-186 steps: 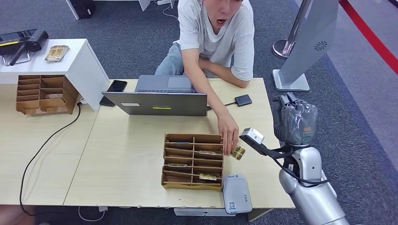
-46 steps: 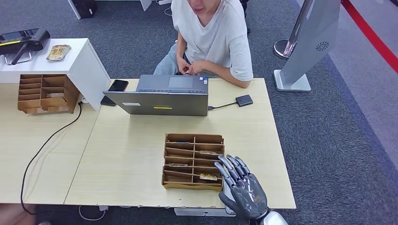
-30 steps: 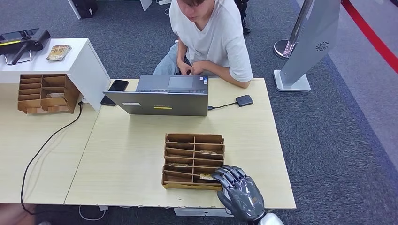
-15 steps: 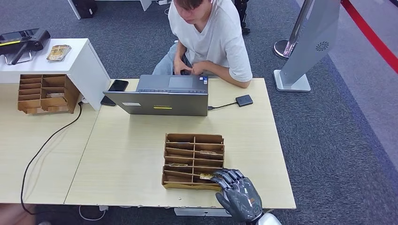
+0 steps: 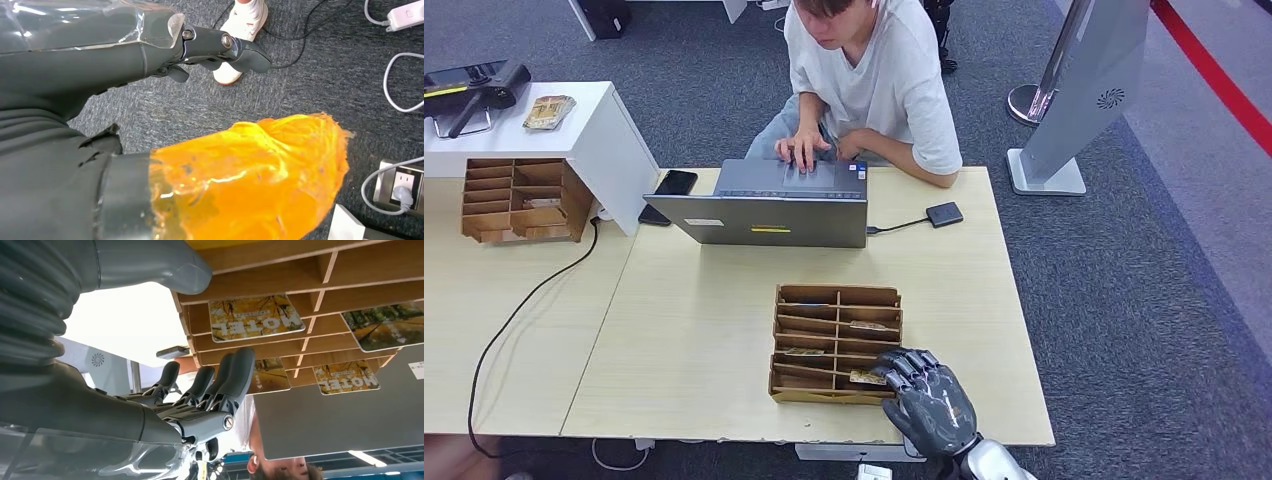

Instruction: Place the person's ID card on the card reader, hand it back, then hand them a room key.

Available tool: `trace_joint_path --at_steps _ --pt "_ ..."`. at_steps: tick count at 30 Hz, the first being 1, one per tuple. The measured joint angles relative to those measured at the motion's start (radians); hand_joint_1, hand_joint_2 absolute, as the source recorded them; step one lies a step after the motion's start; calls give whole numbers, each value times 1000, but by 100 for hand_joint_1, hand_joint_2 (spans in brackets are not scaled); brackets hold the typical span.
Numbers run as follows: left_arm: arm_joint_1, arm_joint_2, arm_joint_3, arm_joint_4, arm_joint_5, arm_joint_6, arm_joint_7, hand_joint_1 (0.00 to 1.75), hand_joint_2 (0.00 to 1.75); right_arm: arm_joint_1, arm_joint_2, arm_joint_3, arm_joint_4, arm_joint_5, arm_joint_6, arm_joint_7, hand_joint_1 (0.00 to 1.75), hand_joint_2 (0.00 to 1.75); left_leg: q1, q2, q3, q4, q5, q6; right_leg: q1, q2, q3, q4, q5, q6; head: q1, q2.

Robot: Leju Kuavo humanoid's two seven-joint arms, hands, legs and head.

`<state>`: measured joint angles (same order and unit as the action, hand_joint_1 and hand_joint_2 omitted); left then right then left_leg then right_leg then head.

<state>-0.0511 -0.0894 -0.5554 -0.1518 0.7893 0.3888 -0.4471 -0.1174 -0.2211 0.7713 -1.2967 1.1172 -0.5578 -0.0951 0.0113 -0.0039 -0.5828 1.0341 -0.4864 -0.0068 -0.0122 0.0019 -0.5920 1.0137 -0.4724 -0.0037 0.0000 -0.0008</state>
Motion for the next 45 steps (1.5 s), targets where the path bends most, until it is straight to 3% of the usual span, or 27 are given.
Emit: trace_joint_path --at_steps 16,24,30,36,45 --pt "0 2 -3 0 0 -9 -10 0 0 -24 13 0 27 -7 10 2 80 175 0 0 0 0 0 0 0 0 0 0 0 0 0 0" --pt "0 2 -3 0 0 -12 -15 0 0 -29 14 0 34 -7 12 2 99 175 0 0 0 0 0 0 0 0 0 0 0 0 0 0" --pt "0 2 -3 0 0 -14 -18 0 0 -33 16 0 36 -8 16 2 102 175 0 0 0 0 0 0 0 0 0 0 0 0 0 0" --pt "0 2 -3 0 0 -16 -20 0 0 -34 16 0 37 -8 16 2 132 175 0 0 0 0 0 0 0 0 0 0 0 0 0 0" --pt "0 2 -3 0 1 -21 -27 0 0 -39 18 0 39 -8 16 2 162 175 0 0 0 0 0 0 0 0 0 0 0 0 0 0"
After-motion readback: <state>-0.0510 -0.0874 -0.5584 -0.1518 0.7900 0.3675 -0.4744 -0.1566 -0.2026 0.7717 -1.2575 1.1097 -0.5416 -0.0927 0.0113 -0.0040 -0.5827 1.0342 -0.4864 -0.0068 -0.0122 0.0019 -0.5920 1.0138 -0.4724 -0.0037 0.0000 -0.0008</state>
